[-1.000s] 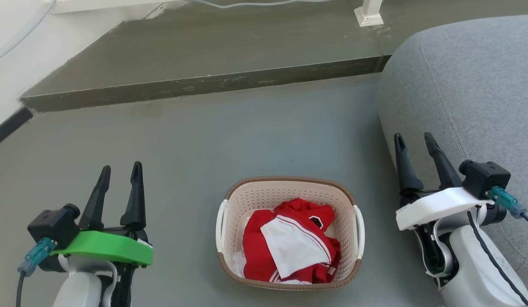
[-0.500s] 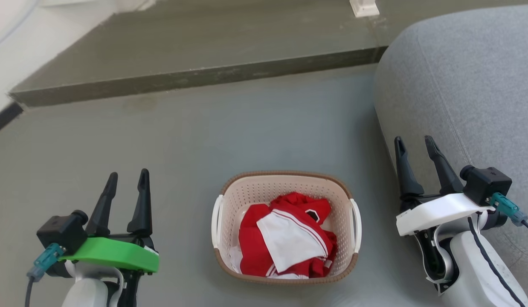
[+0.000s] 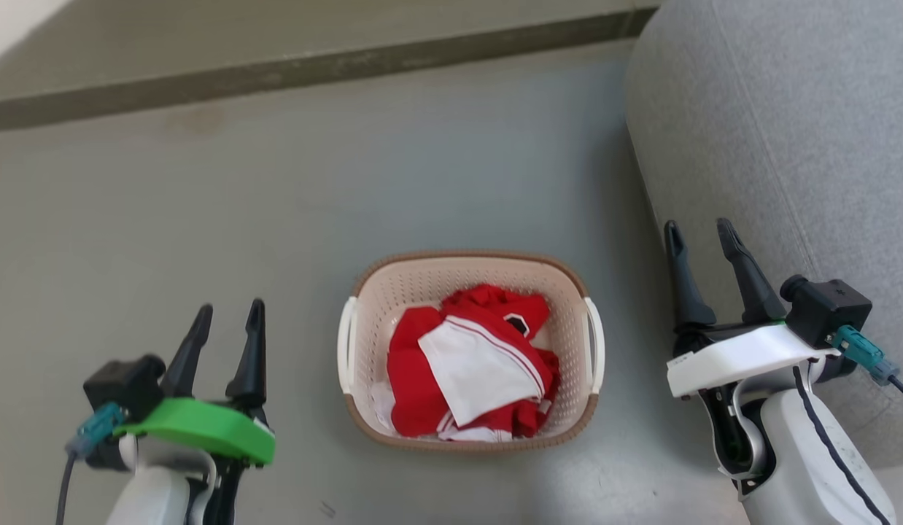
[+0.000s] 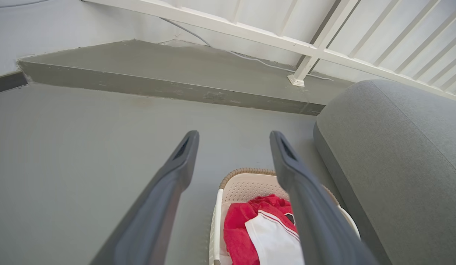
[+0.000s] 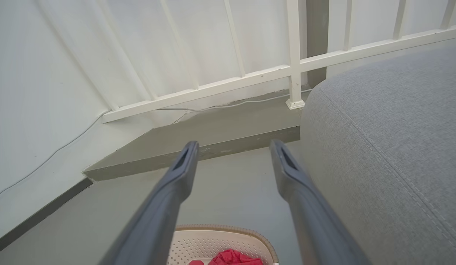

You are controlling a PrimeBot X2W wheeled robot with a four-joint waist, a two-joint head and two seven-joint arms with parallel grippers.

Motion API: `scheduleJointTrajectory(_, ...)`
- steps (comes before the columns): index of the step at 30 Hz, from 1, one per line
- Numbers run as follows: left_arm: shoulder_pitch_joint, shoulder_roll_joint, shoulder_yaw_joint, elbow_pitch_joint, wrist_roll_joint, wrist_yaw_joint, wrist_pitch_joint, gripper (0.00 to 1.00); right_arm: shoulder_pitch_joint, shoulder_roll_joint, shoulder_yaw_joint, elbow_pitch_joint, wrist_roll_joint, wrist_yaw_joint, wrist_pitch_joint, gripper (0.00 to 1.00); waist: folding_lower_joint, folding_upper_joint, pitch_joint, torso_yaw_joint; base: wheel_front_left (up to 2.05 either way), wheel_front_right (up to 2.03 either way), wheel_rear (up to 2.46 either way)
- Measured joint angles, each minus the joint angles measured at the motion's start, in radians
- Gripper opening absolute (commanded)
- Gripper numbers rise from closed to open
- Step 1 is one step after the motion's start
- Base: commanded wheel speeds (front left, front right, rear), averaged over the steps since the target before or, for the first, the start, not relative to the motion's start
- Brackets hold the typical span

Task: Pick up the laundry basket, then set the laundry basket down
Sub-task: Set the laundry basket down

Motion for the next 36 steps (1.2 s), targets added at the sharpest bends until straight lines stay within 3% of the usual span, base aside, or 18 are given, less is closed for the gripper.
scheduleJointTrajectory(8, -0.112, 0.026, -0.076, 0.054, -0.041, -0.001, 0.023, 1.00, -0.024, 0.018, 0.000, -0.024, -0.003, 0.007, 0.000, 1.00, 0.0001, 0.0000, 0.090, -0.026, 0.00, 0.00, 0.00)
scheduleJointTrajectory(23, -0.276, 0.082, -0.227, 0.225, -0.128, -0.001, 0.199, 1.00, -0.102, 0.029, 0.038, -0.042, -0.020, 0.024, 0.000, 1.00, 0.0001, 0.0000, 0.269, -0.087, 0.00, 0.00, 0.00)
scheduleJointTrajectory(36, -0.415, 0.126, -0.254, 0.365, -0.185, -0.001, 0.302, 1.00, -0.134, 0.035, 0.075, -0.062, -0.015, 0.023, 0.000, 1.00, 0.0002, 0.0000, 0.401, -0.151, 0.00, 0.00, 0.00)
